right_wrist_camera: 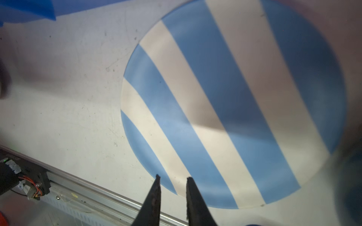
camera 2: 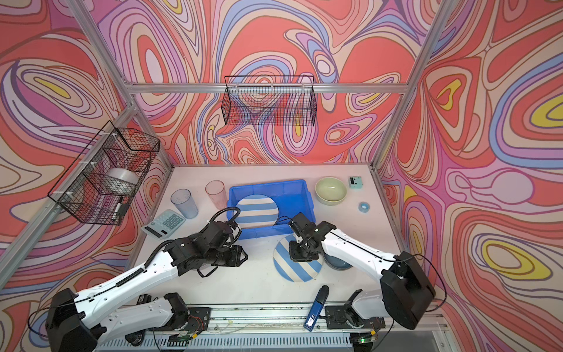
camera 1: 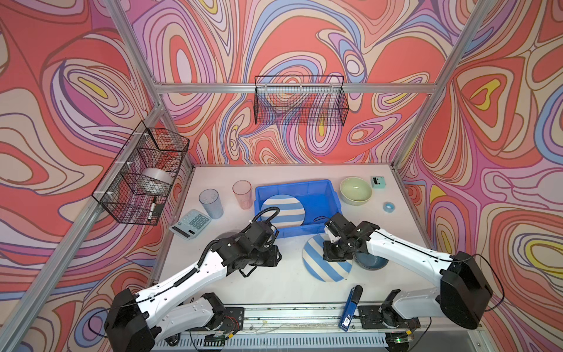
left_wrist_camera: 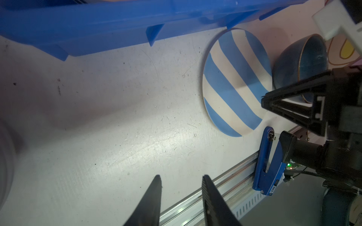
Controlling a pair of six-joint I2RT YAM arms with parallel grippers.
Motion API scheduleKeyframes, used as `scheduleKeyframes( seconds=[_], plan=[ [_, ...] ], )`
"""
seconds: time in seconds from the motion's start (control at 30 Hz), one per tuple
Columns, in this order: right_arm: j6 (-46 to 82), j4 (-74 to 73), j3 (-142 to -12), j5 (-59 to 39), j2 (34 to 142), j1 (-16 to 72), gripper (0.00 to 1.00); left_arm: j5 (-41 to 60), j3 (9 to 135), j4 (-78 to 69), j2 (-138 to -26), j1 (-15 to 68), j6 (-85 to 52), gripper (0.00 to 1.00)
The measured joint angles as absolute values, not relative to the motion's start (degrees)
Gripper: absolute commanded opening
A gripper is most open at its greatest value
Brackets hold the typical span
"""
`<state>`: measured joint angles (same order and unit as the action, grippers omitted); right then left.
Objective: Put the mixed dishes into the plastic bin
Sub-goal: 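Raise both grippers from the bin and move to the second striped plate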
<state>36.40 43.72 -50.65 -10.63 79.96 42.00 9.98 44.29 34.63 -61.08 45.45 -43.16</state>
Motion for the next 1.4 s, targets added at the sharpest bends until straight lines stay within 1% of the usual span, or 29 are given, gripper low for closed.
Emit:
scheduleKeyframes(
  seconds=[0.1,0.17,0.3,0.43,0.6,0.87,1.0,1.1,1.2,1.23,1.33,1.4],
  plan=[
    [38.3,38.7,-50.6,-11.7,83.8,45.5,0.20,9.1,44.2,34.1,-61.2,45.5,-44.4,0.36],
    [39.2,36.3,-50.6,-12.0,86.0,46.6,0.19,8.5,44.2,34.1,-61.1,45.5,-45.0,0.36],
    [40.7,32.8,-50.2,-12.1,89.4,47.5,0.18,7.3,43.7,34.4,-59.6,45.5,-45.9,0.37],
    [41.6,30.5,-49.7,-12.2,91.8,47.8,0.13,6.4,42.0,34.6,-56.2,45.5,-46.8,0.37],
    [42.1,27.8,-49.9,-13.6,93.8,48.4,0.13,5.9,40.5,35.4,-55.1,45.5,-47.5,0.37],
    [43.2,22.4,-53.7,-17.5,99.1,52.4,0.13,5.8,40.4,35.6,-54.8,45.5,-48.1,0.37],
    [43.9,20.6,-54.3,-19.2,99.9,53.3,0.14,6.2,39.7,35.3,-54.8,45.5,-48.3,0.37],
    [44.1,20.3,-54.7,-19.4,99.9,53.3,0.16,6.9,38.4,35.0,-54.7,45.5,-48.3,0.38],
    [44.2,21.5,-54.7,-18.9,99.5,53.3,0.20,8.1,36.7,34.0,-54.7,45.5,-48.3,0.40],
    [44.1,22.4,-54.7,-18.4,99.0,53.3,0.23,8.8,36.0,33.3,-54.8,45.5,-48.3,0.40],
    [44.3,25.9,-54.7,-16.3,96.0,53.3,0.41,10.7,34.4,31.4,-56.1,45.5,-48.3,0.40],
    [44.1,28.9,-54.8,-14.2,93.1,53.3,0.47,12.1,33.5,29.5,-57.6,45.5,-48.3,0.39]
  ],
)
